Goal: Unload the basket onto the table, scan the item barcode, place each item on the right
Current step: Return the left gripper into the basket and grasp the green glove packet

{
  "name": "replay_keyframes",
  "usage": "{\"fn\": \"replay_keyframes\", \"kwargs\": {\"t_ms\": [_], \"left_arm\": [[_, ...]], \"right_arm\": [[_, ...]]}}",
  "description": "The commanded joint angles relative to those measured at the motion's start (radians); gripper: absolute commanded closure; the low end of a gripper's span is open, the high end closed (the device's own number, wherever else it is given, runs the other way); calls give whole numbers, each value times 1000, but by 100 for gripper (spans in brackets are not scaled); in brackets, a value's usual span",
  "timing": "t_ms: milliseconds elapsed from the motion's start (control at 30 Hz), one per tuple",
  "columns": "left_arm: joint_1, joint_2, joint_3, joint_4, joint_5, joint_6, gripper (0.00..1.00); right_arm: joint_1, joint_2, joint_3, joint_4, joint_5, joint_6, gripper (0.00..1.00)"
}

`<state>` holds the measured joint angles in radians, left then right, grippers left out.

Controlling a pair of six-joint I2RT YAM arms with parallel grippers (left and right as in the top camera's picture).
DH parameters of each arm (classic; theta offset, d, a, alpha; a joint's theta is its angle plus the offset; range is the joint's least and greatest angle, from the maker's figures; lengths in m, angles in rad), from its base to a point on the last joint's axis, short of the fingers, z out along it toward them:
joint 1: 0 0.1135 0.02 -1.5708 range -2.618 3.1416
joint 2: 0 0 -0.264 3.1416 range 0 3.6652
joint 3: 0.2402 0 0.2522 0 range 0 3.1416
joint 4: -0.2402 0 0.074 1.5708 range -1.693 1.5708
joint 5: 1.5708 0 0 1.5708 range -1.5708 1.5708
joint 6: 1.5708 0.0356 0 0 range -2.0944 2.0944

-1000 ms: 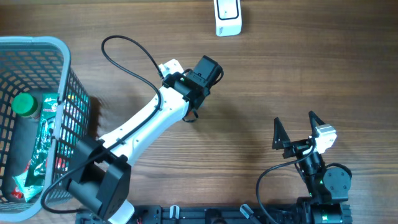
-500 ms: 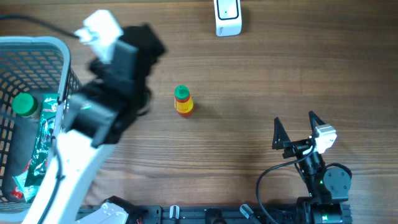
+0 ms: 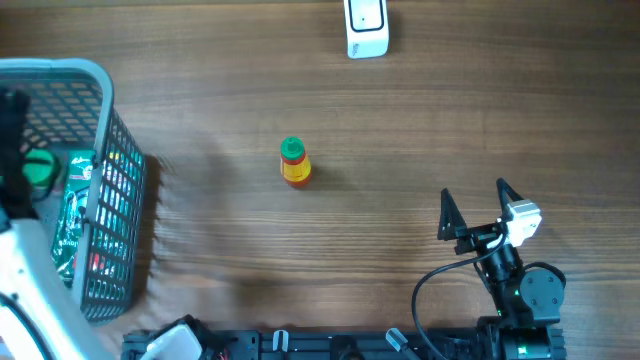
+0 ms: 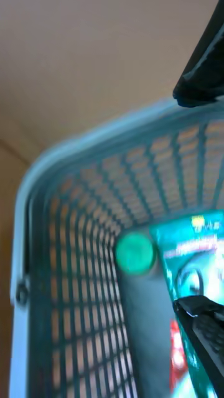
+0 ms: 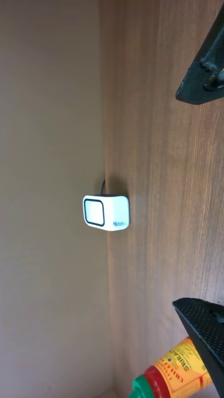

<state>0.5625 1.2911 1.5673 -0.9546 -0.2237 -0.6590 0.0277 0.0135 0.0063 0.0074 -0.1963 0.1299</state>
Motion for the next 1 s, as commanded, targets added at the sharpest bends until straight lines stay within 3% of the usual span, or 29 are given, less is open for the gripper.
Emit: {"fn": "replay_keyframes", "kwargs": {"t_ms": [0, 167, 333, 567, 700, 867, 967], "left_arm": [[118, 106, 8, -74, 100, 119, 0], [150, 240, 8, -143, 113, 182, 0], [150, 334, 7, -126, 266, 427, 0], [152, 347, 4, -77, 305, 833, 0], [185, 368, 2, -75, 306, 919, 0], [226, 427, 2, -77, 324, 922, 0], [232, 469, 2, -113, 394, 1021, 0]], "right_arm": [[5, -6, -1, 5, 16, -11, 0], [5, -6, -1, 5, 16, -11, 0], [5, -6, -1, 5, 16, -11, 0], [5, -6, -1, 5, 16, -11, 0], [5, -6, -1, 5, 16, -11, 0], [5, -6, -1, 5, 16, -11, 0], [5, -6, -1, 5, 16, -10, 0]]}}
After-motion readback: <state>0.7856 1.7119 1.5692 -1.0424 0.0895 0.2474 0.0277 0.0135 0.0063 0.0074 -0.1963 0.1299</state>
